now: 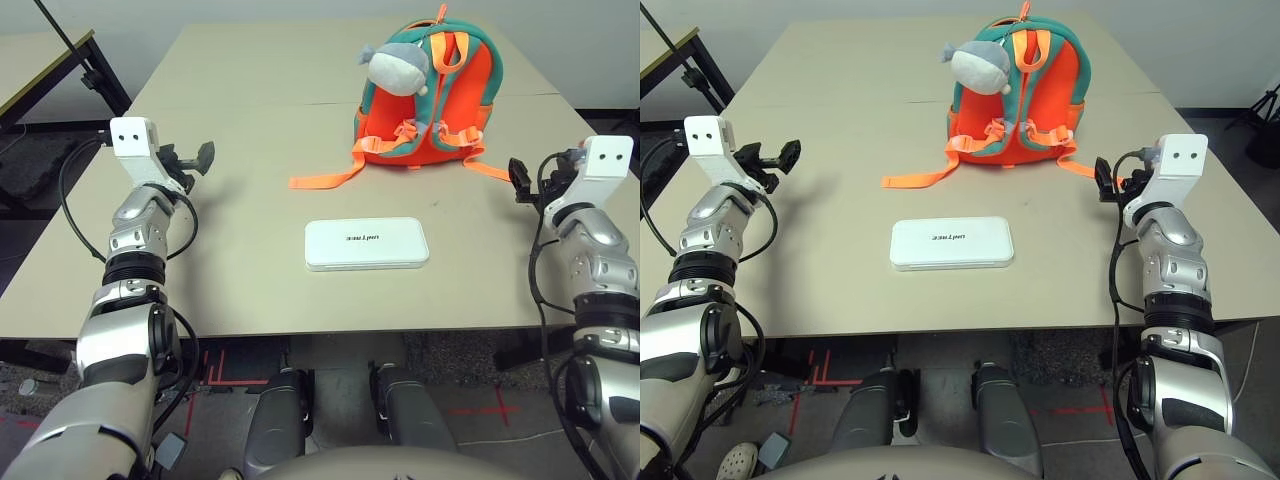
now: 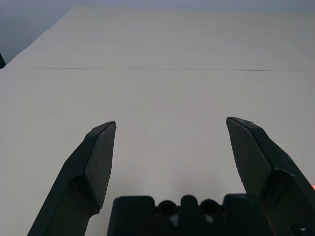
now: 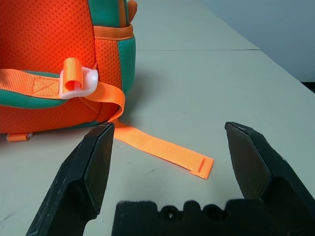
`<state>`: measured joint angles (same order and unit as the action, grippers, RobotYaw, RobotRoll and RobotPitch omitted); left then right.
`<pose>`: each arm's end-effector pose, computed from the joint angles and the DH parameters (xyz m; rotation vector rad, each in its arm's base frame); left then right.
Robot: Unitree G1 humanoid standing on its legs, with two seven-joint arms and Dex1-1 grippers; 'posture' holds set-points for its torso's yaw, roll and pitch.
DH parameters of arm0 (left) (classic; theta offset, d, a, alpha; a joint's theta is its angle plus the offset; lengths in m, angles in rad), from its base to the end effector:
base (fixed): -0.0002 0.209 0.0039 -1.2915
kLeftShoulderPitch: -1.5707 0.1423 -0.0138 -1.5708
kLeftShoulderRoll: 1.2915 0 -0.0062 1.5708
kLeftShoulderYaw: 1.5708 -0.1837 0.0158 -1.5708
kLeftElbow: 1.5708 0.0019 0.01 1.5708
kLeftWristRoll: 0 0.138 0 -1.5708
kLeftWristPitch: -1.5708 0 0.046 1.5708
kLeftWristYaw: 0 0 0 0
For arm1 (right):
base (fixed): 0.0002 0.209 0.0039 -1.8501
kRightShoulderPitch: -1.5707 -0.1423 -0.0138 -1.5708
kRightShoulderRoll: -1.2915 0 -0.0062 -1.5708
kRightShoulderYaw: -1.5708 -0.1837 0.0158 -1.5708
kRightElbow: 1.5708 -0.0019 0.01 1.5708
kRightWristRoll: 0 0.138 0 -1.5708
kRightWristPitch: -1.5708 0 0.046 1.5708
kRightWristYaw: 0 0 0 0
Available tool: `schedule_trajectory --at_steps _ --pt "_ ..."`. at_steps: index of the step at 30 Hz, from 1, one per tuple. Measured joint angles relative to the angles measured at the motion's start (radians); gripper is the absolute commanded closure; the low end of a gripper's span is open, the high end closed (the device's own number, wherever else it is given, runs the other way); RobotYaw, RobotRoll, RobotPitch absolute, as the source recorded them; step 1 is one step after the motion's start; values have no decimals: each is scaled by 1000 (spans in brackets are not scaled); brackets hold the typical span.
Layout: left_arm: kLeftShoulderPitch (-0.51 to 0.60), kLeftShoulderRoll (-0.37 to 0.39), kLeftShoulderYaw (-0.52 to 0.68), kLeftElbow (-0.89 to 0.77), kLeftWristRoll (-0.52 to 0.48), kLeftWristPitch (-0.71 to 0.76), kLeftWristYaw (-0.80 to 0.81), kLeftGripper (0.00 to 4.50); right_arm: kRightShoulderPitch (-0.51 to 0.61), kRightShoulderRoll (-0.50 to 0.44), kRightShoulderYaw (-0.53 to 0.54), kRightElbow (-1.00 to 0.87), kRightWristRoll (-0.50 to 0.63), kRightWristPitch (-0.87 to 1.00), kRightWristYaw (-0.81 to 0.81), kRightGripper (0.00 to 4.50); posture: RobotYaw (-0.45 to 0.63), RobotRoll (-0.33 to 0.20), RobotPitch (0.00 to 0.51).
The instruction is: Put the pencil case into the backpack and zip it.
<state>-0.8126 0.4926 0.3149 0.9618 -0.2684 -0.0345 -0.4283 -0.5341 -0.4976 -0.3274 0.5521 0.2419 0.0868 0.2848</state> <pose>0.3222 0.2891 0.1327 -0.0850 -0.0412 -0.0469 0.2837 -0.2999 0.1217 -0.0413 -0.0265 -0.0900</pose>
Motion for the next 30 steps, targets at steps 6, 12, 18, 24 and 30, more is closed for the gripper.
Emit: schedule_trajectory --at_steps 6,12,18,24,30 --pt "0 0 0 0 0 0 0 0 0 0 0 0 0 0 0 61 -134 0 99" --pt "0 0 0 0 0 0 0 0 1 1 0 -1 -1 0 0 61 -134 0 106" --pt "0 -1 -2 -3 -1 20 -9 0 1 0 0 -1 -1 0 1 61 -141 0 102" --pt "0 -2 -4 -66 -33 178 -99 0 5 0 1 -3 -3 0 1 61 -140 0 104" --pt "23 -1 -45 -326 -152 593 -257 0 8 -3 19 -28 -22 0 30 61 -143 0 102"
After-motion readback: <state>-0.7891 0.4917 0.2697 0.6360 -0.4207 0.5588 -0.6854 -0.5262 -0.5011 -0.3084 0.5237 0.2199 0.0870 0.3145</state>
